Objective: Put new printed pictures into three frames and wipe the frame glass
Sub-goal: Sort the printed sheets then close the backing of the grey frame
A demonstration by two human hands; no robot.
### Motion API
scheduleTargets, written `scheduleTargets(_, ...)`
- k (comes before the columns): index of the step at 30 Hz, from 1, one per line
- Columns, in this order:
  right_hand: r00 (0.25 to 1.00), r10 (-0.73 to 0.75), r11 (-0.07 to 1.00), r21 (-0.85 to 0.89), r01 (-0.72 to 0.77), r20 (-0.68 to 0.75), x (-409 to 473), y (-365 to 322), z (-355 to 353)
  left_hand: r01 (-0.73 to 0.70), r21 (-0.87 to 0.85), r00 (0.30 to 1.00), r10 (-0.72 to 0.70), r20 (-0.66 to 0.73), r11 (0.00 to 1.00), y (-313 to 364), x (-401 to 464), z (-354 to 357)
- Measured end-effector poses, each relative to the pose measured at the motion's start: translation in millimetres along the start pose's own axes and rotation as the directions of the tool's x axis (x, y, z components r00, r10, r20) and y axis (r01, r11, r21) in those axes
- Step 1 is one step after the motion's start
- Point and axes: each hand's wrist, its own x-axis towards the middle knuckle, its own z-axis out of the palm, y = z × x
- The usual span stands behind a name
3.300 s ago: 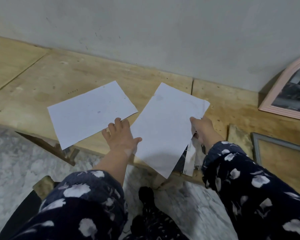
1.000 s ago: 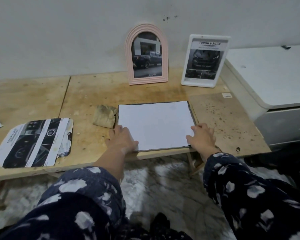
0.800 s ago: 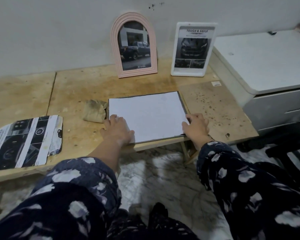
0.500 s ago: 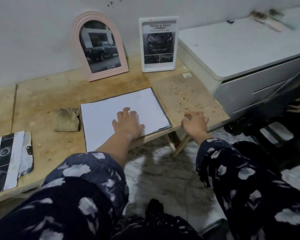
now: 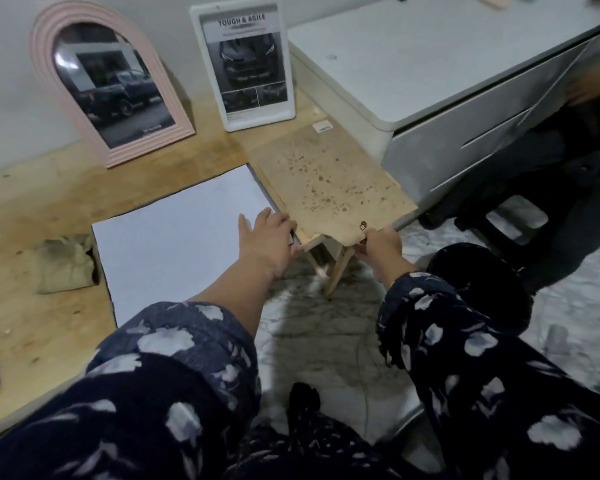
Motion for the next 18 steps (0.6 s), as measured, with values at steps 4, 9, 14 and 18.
scheduleTargets(4, 0.993, 0.081, 0.973, 0.208, -0.098, 0.088, -5.1, -6.1, 5.6, 0.004, 0.004, 1.000, -0.004, -0.013, 1.000, -1.2, 2.3, 0.2)
scheduleTargets(9, 0.990, 0.048, 0.910, 0.404, -0.097, 0.130, -9.9, -8.6, 6.8, 0.012, -0.008, 1.000, -0.012, -0.026, 1.000, -0.6, 1.7, 2.3)
scheduleTargets(14, 0.995, 0.031, 0.883, 0.465, -0.071, 0.092, -10.4, -18.4, -6.5, 0.052, -0.091, 0.998, -0.056, -0.042, 0.994, 6.2, 2.7, -5.6)
scheduleTargets(18, 0.997, 0.026, 0.884, 0.463, -0.057, 0.074, -7.5, -18.4, -27.8, 0.099, -0.282, 0.936, -0.185, -0.298, 0.954, 13.9, 7.9, -28.4)
